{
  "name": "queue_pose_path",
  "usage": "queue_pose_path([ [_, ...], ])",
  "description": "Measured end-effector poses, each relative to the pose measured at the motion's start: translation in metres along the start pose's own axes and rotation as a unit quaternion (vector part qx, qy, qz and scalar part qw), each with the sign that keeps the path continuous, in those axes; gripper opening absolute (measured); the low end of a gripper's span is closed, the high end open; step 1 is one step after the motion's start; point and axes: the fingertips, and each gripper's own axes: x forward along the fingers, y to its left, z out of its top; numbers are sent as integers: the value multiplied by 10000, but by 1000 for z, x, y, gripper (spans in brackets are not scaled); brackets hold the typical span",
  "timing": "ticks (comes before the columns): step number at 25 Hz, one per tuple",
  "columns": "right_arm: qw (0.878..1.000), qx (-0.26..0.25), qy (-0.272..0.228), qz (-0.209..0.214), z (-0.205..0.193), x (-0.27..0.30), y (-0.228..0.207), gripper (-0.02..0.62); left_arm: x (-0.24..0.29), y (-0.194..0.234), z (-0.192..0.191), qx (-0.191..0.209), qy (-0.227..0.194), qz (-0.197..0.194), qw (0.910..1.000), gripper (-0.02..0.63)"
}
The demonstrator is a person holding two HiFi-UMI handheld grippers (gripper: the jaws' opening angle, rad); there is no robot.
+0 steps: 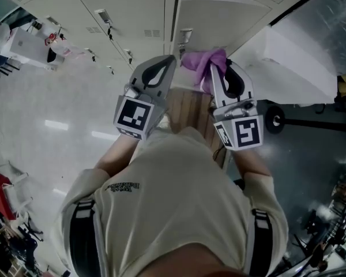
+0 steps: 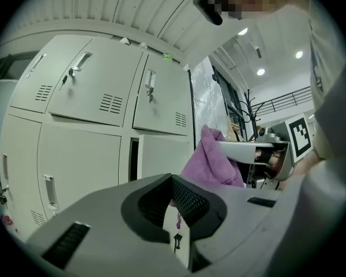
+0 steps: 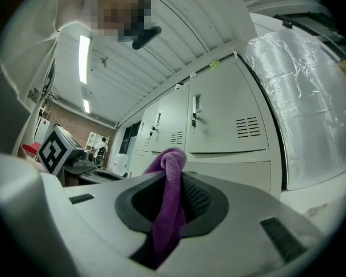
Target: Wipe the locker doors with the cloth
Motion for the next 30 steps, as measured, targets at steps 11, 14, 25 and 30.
queue_pose_path([
  [11,9998,50,-121,146,5,15,-14,54,12,2,5,22,47,109,9999,2],
  [14,9997,42,-99,231,3,19,-15,54,14,2,4,-21,29,164,9999,2],
  [25,9985,-144,-144,510,2,51,-14,54,19,17,7,-51,-43,478,9988,2],
  [30,9981,-196,-152,565,0,72,-14,54,23,29,9,15,-27,586,9983,2],
])
